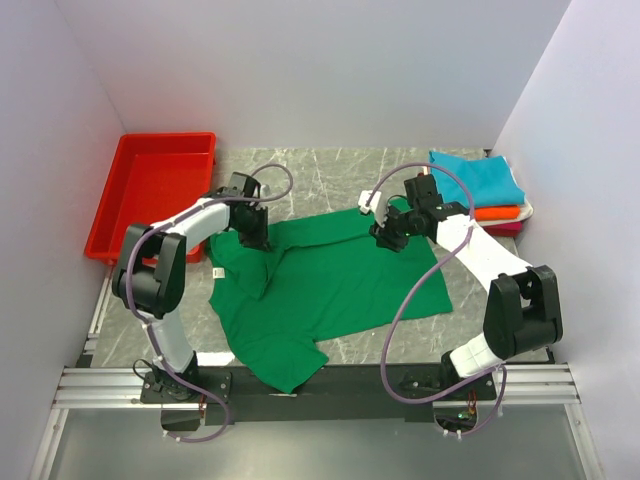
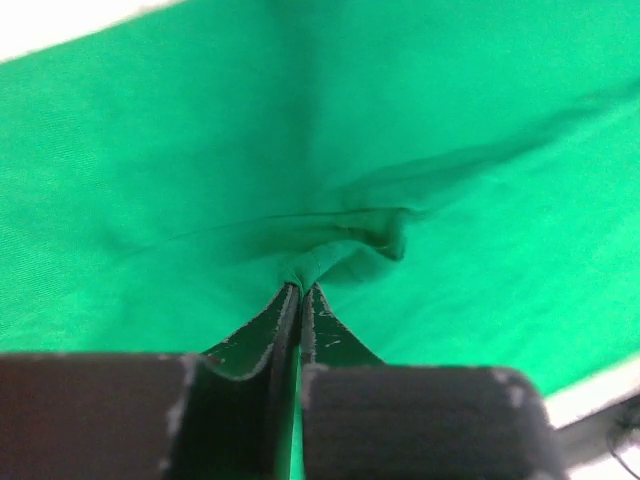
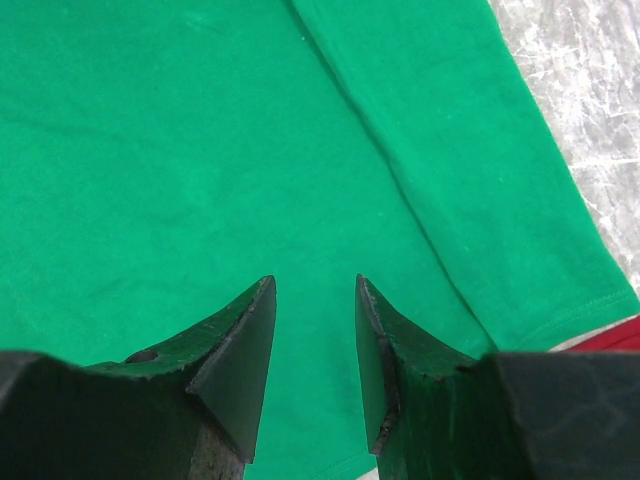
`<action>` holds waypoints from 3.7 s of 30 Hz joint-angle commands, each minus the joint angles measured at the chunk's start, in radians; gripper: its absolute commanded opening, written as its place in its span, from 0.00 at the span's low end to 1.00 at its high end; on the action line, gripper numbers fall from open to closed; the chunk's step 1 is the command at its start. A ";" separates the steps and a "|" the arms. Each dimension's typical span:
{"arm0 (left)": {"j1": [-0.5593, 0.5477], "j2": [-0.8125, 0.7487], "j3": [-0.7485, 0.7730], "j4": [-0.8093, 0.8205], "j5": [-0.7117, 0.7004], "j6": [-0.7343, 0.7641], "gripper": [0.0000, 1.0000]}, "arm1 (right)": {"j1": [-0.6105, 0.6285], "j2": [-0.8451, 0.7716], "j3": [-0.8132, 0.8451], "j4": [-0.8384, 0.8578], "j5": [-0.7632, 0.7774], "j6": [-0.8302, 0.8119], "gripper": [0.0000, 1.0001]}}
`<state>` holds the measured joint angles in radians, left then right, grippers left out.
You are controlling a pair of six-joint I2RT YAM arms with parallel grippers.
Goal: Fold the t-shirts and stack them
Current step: Fold the tshirt
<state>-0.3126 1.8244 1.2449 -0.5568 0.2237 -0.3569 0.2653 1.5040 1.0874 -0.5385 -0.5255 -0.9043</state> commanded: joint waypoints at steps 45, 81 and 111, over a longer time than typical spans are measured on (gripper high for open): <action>0.021 -0.602 -0.318 0.159 -0.202 0.073 0.63 | -0.150 0.651 0.644 -0.167 0.404 0.197 0.06; 0.147 -0.042 0.013 0.041 -0.345 -0.070 0.26 | -0.133 0.812 0.908 -0.249 0.453 0.213 0.07; 0.267 0.374 0.390 -0.112 -0.369 -0.016 0.26 | -0.136 0.932 1.048 -0.342 0.545 0.228 0.07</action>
<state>-0.0784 2.1323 1.6096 -0.6312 -0.1425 -0.3931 0.1284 2.4187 2.0953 -0.8639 -0.0010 -0.6888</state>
